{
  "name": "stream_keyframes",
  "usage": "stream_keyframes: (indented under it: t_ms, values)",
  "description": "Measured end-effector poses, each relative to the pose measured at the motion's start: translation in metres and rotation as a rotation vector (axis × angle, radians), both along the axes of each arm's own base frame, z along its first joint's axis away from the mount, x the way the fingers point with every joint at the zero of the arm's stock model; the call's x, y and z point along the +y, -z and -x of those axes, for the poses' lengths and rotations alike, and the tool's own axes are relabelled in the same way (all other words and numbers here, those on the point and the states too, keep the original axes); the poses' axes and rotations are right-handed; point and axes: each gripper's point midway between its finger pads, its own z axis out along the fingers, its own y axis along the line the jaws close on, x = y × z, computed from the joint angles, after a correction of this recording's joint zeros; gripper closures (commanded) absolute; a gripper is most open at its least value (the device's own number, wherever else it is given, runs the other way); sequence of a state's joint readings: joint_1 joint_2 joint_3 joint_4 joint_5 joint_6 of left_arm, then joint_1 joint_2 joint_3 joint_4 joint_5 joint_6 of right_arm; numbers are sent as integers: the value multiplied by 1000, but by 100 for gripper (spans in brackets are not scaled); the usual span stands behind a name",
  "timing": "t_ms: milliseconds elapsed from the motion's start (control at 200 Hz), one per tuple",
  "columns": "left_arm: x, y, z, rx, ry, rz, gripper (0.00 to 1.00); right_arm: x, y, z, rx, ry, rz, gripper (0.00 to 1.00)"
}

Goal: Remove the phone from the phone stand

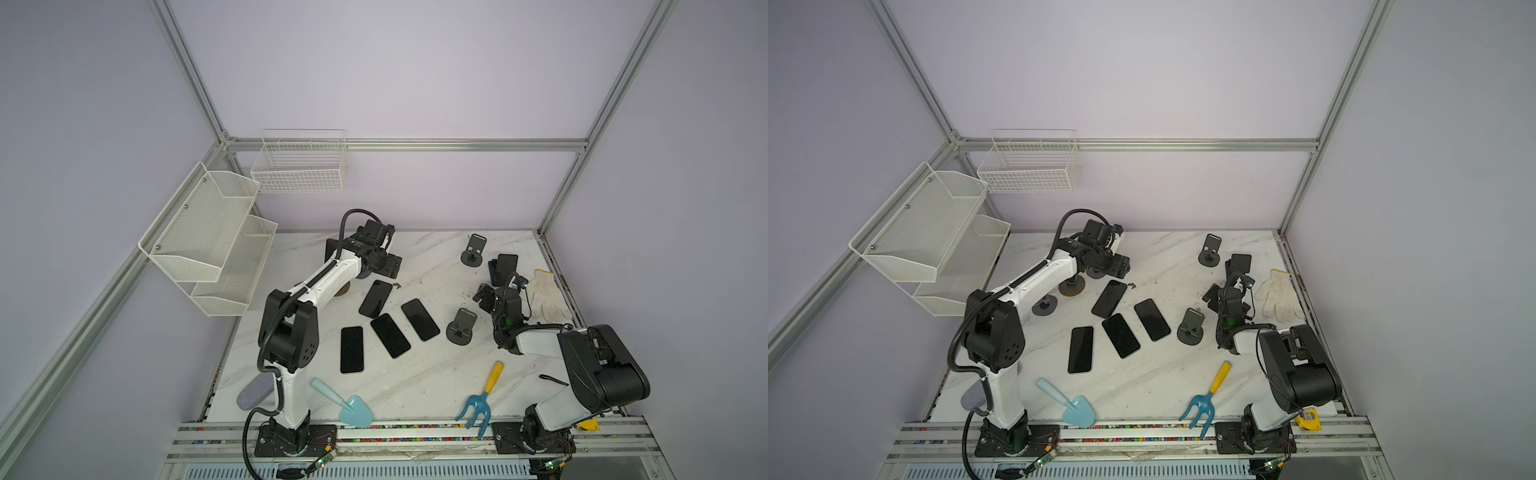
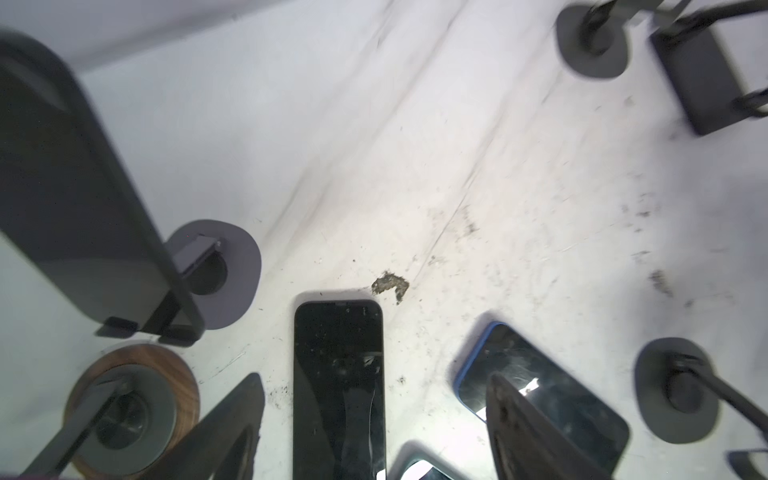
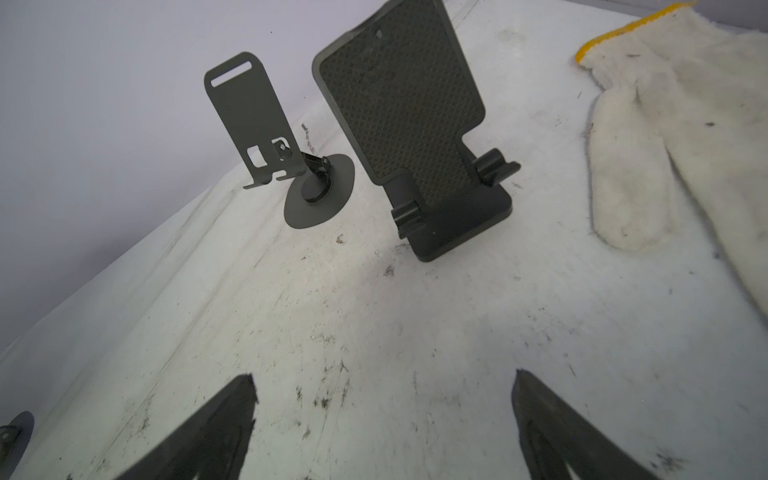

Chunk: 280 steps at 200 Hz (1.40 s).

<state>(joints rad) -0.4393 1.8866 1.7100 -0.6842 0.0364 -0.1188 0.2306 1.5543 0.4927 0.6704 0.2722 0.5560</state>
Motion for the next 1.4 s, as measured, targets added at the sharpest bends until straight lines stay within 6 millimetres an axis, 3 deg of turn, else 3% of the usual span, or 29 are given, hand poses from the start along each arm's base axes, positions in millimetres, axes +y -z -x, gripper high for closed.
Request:
stream_keyframes:
  t_ms: [125, 165, 425, 620, 830, 915, 1200, 1305, 1400]
  values:
    - [8, -45, 19, -73, -45, 91, 17, 0, 0, 0, 2, -6, 7, 3]
    - [10, -50, 28, -79, -66, 130, 9, 0, 0, 0, 2, -6, 7, 3]
    - [25, -37, 95, 9, -135, 304, 5, 1, 1, 0, 9, -5, 3, 3]
    - [36, -51, 148, -12, -160, 465, 0, -4, 3, 2, 15, 31, -6, 3]
    - [40, -65, 163, -49, -150, 517, 0, -9, 0, 9, 34, 77, -43, 3]
    - [39, -65, 164, -45, -153, 522, 0, -5, -16, 10, 28, 65, -80, 3]
    - [41, -37, 158, 17, -171, 438, 0, 14, -118, -6, -123, -35, -148, 3]
    - [47, -33, 154, 5, -178, 378, 0, 21, -138, -10, -154, -78, -145, 3]
    - [53, -44, 146, -42, -185, 327, 0, 28, -147, -14, -160, -113, -145, 3]
